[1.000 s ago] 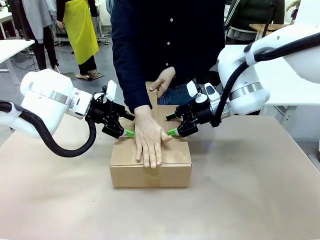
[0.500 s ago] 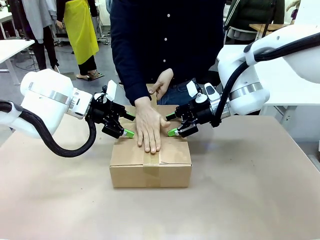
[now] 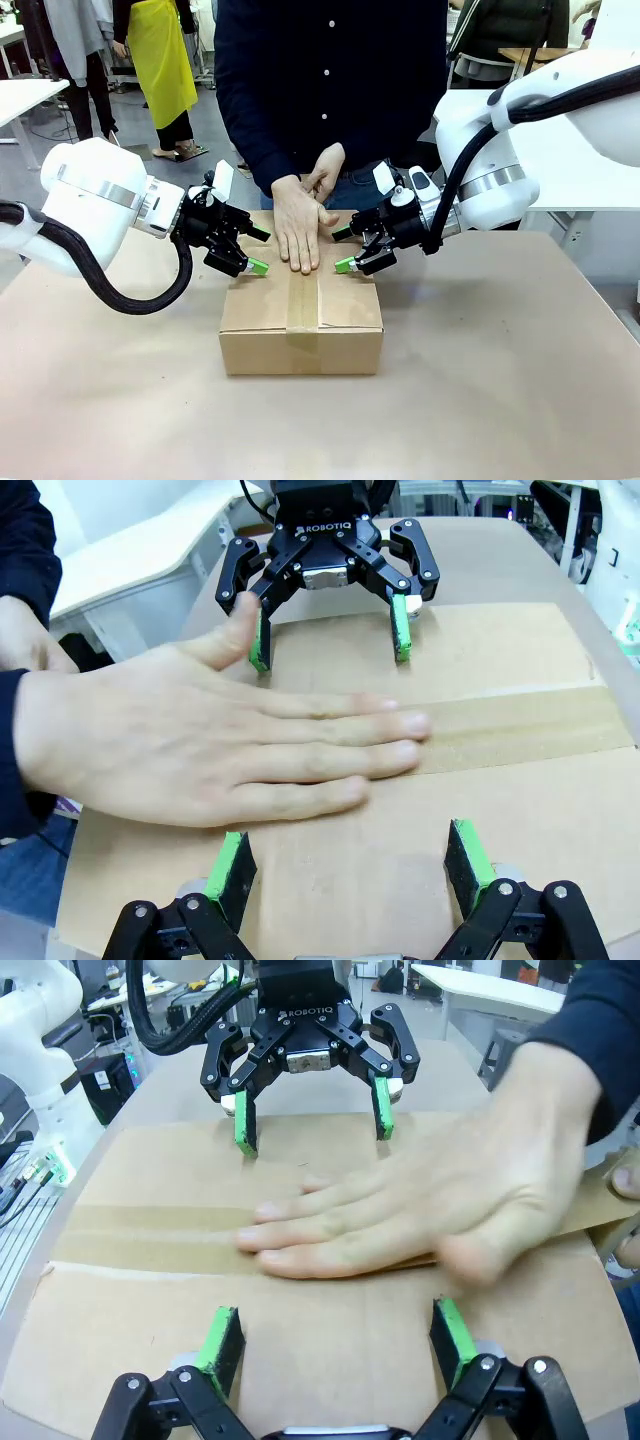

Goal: Pack the gift set into the box.
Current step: Press and hold the closed box until the human finishes sealing it.

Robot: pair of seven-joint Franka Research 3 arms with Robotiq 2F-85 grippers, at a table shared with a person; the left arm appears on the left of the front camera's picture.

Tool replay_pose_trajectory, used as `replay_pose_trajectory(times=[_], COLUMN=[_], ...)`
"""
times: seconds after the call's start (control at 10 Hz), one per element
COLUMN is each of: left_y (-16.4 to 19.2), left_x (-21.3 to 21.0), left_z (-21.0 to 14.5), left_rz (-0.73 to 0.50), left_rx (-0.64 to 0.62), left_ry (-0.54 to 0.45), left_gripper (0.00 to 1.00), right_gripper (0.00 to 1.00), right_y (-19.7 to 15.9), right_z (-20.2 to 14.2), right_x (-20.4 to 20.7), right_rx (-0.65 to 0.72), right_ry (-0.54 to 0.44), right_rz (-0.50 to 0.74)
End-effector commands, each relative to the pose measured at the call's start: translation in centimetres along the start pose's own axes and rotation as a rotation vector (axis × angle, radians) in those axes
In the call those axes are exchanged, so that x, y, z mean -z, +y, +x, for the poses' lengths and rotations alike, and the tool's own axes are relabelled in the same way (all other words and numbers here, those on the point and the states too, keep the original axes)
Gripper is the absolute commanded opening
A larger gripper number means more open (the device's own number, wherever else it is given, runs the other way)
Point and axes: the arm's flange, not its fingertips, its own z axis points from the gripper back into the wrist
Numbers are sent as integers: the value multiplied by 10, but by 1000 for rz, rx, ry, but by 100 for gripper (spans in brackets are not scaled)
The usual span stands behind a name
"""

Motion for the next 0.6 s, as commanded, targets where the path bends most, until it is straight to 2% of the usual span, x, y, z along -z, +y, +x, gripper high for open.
replay_pose_trajectory(times=[0.0, 0.5], left_y=[0, 0], left_x=[0, 0], left_z=[1, 1], left_rz=[6, 6], left_rx=[9, 9], left_ry=[-8, -8], left_gripper=[100, 100], right_gripper=[100, 100], right_y=[0, 0], right_z=[0, 0], right_x=[1, 1], right_rx=[-11, -11], right_ry=[12, 12], right_rz=[-6, -6])
